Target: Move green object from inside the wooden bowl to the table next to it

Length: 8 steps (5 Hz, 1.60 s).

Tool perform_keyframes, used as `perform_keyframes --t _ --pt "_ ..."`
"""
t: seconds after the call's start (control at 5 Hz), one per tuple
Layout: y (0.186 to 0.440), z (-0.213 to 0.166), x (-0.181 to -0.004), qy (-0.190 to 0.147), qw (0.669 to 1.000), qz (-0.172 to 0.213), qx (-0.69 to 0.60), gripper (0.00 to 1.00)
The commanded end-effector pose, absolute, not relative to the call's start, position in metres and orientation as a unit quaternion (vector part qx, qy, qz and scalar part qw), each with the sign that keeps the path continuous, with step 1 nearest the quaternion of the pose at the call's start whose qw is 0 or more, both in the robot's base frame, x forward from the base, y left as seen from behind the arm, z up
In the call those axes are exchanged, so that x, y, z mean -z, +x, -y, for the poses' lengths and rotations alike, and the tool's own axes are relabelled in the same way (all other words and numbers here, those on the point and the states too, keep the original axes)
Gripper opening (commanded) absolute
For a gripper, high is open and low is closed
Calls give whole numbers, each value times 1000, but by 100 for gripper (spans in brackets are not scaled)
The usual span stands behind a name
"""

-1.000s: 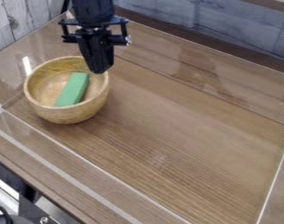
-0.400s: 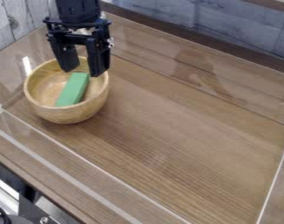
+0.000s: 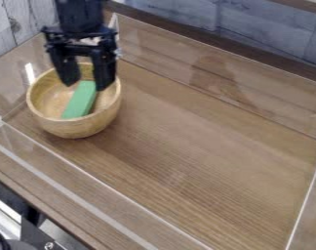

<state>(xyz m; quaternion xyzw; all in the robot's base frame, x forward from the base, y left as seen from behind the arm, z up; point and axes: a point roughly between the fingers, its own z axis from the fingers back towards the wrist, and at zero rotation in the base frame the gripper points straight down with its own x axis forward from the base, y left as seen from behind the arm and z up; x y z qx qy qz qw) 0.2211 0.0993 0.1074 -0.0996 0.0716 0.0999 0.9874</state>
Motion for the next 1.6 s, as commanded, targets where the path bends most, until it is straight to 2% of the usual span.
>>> perform_keyframes --t 0.0,0.4,0.6,1.0,1.2,1.4 --pt "221 -119 -100 -83 984 -41 -153 100" --pt "229 -134 -51 -74 982 -26 -170 100" --pt "242 -138 -43 -67 982 1 -175 100" --pt "256 -138 -42 -53 983 24 -177 100" --pt "258 -139 -42 -45 982 28 -182 100" --pt "254 -129 -40 -40 990 28 -133 100"
